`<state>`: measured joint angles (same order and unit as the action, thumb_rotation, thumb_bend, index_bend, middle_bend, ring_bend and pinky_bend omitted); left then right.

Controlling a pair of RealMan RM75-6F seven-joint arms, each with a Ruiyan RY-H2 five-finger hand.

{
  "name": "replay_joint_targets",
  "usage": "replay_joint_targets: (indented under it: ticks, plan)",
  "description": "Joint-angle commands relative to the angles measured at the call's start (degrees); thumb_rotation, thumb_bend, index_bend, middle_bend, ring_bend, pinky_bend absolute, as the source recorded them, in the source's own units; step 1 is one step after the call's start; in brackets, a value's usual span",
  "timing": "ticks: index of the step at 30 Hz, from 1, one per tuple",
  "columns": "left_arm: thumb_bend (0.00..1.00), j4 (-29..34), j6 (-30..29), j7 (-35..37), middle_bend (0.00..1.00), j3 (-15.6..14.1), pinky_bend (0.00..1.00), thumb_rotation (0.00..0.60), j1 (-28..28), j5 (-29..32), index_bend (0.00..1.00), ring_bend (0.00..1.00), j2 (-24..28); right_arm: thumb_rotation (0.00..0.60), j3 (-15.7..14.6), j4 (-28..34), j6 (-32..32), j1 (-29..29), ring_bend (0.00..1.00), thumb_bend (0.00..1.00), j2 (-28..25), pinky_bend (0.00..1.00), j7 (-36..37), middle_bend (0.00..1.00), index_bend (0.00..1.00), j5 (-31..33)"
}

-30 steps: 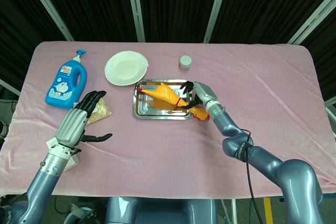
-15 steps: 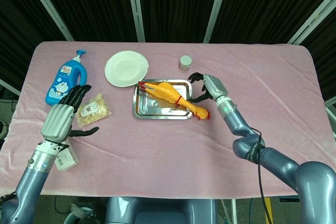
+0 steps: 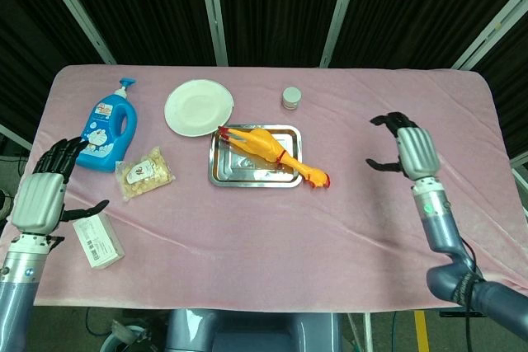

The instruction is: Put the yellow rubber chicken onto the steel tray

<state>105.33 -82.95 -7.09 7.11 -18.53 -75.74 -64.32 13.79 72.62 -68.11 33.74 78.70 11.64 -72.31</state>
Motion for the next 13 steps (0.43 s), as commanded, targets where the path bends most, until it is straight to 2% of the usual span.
replay_joint_targets:
  ticks: [1,4,13]
  plan:
    - [0.02,-1.04,-2.18,0.22,0.07,-1.45,0.12,0.600,2.57,-0.16,0.10,0.03,0.29,0.600,-4.69,6.62,-8.93,-8.51,0.08,0.16,-5.39,0.19,-6.62,0.22,0.17,-2.60]
    - [0.02,-1.76,-2.88,0.95,0.07,-3.14,0.10,0.600,4.58,-0.75,0.10,0.03,1.00,0.600,-7.57,9.50,-12.46,-13.04,0.07,0.16,-7.57,0.19,-8.24,0.21,0.16,-3.51]
    - [0.02,-3.37,-6.13,1.11,0.07,-7.30,0.07,0.600,8.95,-6.12,0.10,0.03,1.16,0.600,-12.92,13.19,-20.11,-21.78,0.06,0.16,-9.48,0.19,-7.73,0.21,0.14,-7.53]
